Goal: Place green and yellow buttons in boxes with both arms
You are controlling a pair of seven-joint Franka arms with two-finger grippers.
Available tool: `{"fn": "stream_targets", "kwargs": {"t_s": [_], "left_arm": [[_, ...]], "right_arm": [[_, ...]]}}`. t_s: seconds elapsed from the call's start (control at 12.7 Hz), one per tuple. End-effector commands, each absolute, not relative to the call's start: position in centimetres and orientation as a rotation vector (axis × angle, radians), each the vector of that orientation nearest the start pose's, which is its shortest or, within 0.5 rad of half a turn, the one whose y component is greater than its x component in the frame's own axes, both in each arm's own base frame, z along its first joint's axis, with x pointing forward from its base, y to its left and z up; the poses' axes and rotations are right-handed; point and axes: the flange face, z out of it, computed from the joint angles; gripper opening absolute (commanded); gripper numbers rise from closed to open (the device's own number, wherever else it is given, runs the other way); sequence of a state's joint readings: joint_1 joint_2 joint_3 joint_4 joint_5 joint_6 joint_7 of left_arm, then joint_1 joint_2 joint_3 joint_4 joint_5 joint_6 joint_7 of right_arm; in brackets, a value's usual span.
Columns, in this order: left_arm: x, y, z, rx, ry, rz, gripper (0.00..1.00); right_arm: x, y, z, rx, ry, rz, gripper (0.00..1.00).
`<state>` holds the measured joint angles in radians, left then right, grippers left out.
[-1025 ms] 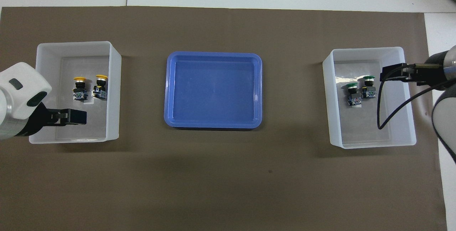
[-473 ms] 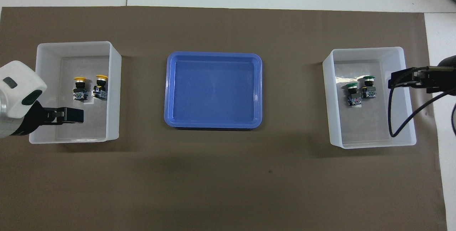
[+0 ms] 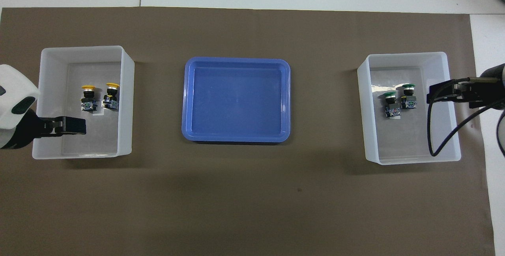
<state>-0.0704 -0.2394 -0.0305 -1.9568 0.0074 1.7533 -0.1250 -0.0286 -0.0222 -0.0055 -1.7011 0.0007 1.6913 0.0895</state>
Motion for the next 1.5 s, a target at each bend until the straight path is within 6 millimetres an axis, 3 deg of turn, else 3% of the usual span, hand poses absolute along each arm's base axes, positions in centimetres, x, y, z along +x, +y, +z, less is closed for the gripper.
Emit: {"fn": "stream_targets", "kwargs": {"t_s": [0.0, 0.32, 1.42], "left_arm": [[48.7, -4.8, 59.2, -3.143, -0.060, -0.043, 1.00], [49.3, -4.3, 61.2, -3.131, 0.064, 0.049, 1.00], [49.2, -4.4, 61.2, -3.130, 0.059, 0.076, 1.00]], "right_arm": [[54.9, -1.6, 58.7, -3.121, 0.201, -0.007, 1.00], [54.9, -1.7, 58.8, -3.121, 0.204, -0.011, 1.00], [55.0, -1.7, 58.8, -3.116, 0.202, -0.021, 1.00]]}}
